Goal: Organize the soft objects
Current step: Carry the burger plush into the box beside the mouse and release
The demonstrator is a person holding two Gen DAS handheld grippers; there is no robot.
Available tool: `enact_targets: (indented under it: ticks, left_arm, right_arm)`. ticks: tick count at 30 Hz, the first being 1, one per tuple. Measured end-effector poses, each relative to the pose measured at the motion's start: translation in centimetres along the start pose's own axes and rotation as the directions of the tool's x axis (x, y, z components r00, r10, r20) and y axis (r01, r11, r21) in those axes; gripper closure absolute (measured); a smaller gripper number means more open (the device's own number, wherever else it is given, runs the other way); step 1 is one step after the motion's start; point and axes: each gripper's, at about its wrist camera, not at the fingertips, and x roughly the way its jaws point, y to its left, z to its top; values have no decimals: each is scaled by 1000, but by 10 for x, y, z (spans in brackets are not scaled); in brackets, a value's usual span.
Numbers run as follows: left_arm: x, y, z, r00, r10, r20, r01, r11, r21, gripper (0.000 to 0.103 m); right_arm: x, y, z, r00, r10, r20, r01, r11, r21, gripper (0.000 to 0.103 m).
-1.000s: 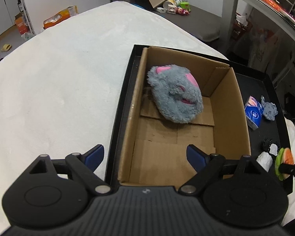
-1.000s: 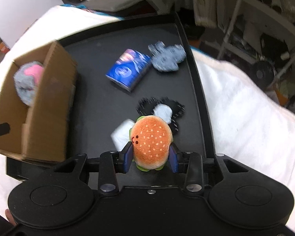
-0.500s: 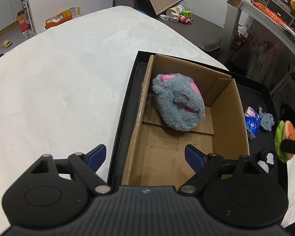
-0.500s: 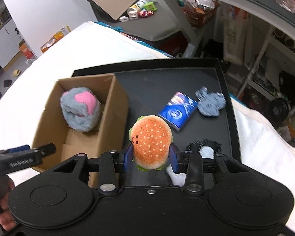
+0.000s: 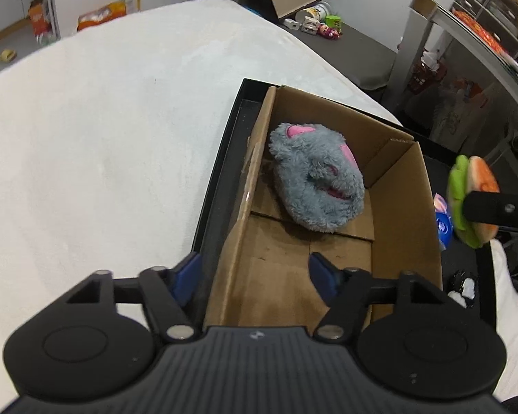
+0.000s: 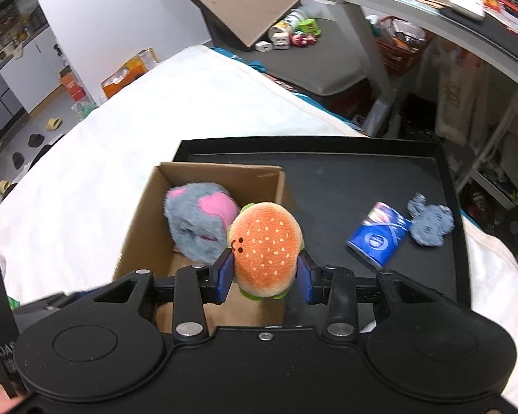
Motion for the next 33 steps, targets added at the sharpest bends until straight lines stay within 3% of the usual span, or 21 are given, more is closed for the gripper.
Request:
enact_targets:
  ticks: [10,15,26,33]
  left_arm:
    - [3,5,0,1000,6,6,-6,1000,-6,70]
    - [6,9,0,1000,21,4,-20,1000,-13,79]
    - [7,14,3,1000,3,-6,-3,1000,-23,81]
    - [4,9,2,1000,22,0,-22,1000,-8,80]
  right_arm:
    - [32,24,14,1000,6,-9,-7,999,-33,65]
    - [45,32,19,1000,6,-13,-6,999,-41,63]
    - [50,35,28,999,-36,25,37,997,-66,42]
    - [42,33,25,999,-22,25,23,998,-66,37]
